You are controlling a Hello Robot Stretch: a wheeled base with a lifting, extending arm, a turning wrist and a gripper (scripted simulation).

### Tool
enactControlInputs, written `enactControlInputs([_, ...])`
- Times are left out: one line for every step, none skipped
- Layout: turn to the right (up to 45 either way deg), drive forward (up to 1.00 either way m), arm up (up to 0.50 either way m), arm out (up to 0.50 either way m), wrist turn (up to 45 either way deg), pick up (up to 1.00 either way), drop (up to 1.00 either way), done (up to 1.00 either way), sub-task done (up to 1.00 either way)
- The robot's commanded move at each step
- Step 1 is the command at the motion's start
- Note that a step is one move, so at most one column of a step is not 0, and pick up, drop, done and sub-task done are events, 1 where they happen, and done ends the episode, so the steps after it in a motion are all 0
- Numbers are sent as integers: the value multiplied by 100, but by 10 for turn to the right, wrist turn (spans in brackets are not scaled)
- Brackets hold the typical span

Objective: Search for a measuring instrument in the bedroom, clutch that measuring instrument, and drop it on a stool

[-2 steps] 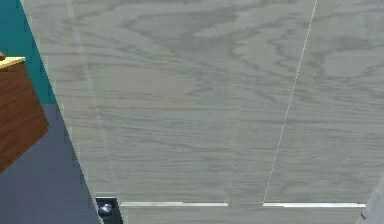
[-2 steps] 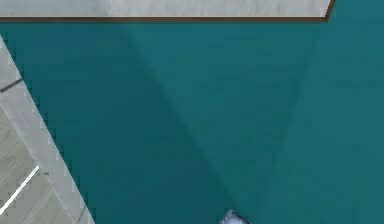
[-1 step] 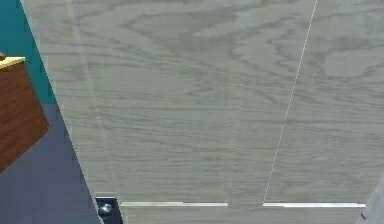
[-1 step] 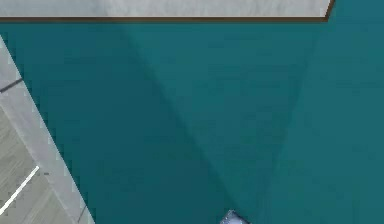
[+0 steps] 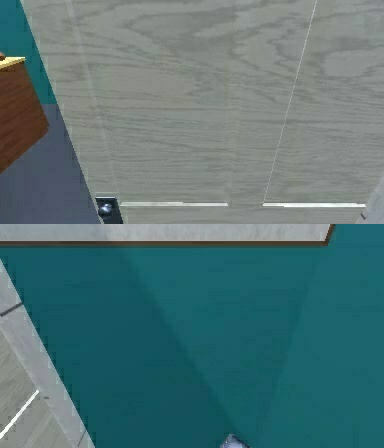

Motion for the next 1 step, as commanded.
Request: enactControlInputs([0,0,0,0,0,0,0,100,0])
